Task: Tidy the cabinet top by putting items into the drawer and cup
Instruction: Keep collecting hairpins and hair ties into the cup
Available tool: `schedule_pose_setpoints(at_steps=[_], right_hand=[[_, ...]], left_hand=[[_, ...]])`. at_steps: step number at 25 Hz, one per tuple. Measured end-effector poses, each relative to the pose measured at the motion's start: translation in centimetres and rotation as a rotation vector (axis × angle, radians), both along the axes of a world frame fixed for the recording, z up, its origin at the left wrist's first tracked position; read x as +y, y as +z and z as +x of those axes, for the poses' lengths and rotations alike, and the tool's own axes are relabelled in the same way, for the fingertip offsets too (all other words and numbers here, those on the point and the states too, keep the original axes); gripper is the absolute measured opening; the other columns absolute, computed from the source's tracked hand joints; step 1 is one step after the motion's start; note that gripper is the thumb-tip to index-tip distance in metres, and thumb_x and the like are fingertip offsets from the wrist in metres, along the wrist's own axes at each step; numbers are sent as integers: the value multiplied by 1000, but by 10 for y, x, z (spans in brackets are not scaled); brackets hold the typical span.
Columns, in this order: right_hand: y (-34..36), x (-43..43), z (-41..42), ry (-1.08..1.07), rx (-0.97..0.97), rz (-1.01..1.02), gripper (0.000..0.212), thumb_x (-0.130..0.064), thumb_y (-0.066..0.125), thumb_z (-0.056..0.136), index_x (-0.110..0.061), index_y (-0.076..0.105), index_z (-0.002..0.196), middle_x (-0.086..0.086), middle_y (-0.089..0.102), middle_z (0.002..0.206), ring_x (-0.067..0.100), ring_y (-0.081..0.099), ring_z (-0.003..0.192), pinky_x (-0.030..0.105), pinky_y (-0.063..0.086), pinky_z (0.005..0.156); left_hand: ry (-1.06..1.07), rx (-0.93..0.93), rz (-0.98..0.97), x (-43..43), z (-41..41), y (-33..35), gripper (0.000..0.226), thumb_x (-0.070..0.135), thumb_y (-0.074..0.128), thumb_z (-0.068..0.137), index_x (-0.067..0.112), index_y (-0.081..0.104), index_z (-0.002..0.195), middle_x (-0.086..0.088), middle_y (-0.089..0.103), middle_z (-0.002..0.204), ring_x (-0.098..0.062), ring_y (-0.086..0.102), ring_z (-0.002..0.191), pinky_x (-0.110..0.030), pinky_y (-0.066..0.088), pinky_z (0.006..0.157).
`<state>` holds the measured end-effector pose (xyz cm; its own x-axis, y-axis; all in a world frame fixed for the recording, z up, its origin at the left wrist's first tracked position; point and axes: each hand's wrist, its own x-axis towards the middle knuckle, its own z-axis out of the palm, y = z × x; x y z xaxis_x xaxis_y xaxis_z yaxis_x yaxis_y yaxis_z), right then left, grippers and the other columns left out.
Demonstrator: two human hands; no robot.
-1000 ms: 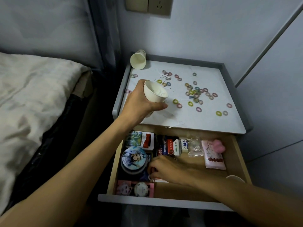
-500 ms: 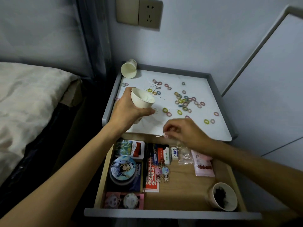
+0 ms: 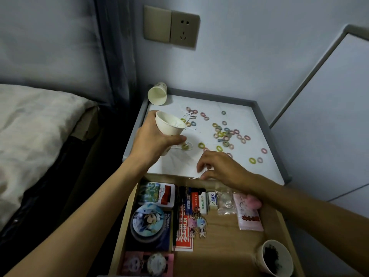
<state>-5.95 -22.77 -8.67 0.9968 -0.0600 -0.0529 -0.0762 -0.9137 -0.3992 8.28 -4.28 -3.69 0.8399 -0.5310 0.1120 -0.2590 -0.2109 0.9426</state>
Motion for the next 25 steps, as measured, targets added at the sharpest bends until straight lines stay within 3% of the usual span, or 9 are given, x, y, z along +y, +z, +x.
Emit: schedule_pose_setpoints(at_steps=[5, 12, 14, 18, 25], right_hand=[[-4, -4, 7, -11, 14, 38, 9, -26, 77, 80, -22, 69, 82, -12, 59, 87, 2, 56, 83, 24, 47, 75], [13, -30, 31, -386, -122, 262, 6, -16, 72, 86, -13, 67, 87, -6, 66, 80, 4, 62, 73, 18, 47, 66], [24, -46, 45, -429, -146, 174, 7, -16, 73, 85, -14, 67, 90, -7, 64, 78, 6, 62, 73, 20, 48, 66], [25, -63, 63, -292, 34, -24, 16, -19, 75, 83, -20, 72, 99, -7, 67, 80, 10, 63, 76, 26, 48, 70], [2, -56, 70, -362, 43, 1, 12, -23, 77, 81, -19, 72, 91, -8, 66, 83, 8, 63, 77, 21, 47, 63]], left_hand=[[11, 10, -19, -7, 2, 4, 72, 28, 91, 60, 21, 49, 118, 4, 62, 105, -16, 61, 95, -34, 56, 73], [9, 45, -37, -11, 5, 7, 70, 24, 91, 61, 20, 50, 117, 6, 62, 102, -10, 62, 91, -21, 51, 64], [9, 45, -34, -12, 6, 7, 71, 24, 91, 61, 19, 50, 119, 5, 63, 104, -12, 63, 92, -23, 52, 66], [3, 40, -25, -14, 7, 5, 69, 25, 91, 61, 20, 50, 117, 3, 63, 104, -14, 63, 92, -22, 51, 63], [-10, 52, -40, -17, 8, 5, 69, 24, 91, 61, 21, 49, 116, 4, 63, 103, -14, 63, 91, -24, 52, 64]])
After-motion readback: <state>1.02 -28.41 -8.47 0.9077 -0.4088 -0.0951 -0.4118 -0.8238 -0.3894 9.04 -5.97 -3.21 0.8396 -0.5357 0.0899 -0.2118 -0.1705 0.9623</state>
